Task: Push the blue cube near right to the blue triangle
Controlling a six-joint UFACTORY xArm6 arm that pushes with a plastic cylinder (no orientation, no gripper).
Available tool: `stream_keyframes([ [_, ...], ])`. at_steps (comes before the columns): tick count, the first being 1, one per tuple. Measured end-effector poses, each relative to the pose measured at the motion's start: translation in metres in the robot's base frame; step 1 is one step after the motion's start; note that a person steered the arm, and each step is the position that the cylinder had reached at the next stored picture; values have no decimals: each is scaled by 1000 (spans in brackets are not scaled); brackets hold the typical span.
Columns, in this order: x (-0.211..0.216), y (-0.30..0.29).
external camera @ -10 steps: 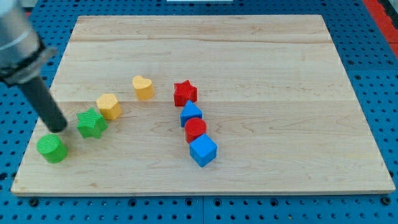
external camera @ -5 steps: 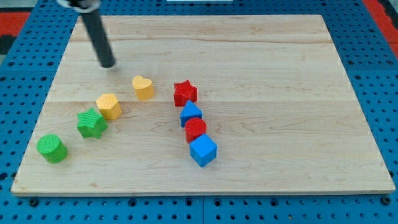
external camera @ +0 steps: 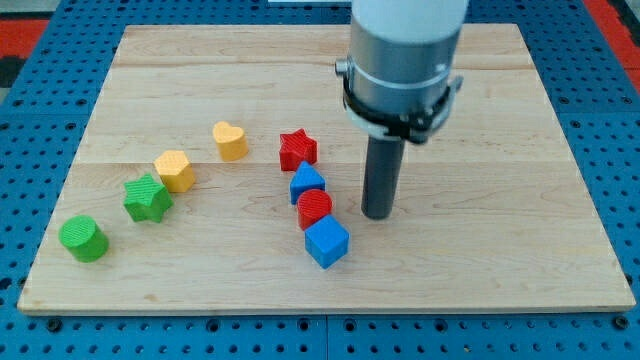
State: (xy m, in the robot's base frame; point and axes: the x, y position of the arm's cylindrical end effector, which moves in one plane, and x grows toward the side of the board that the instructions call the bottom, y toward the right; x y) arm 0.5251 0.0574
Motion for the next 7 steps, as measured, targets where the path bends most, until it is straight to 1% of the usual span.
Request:
stream_keyframes([
  [1,30,7],
  [3,56,7],
  [4,57,-5],
  [5,51,22],
  [6,30,-2],
  [7,30,-42],
])
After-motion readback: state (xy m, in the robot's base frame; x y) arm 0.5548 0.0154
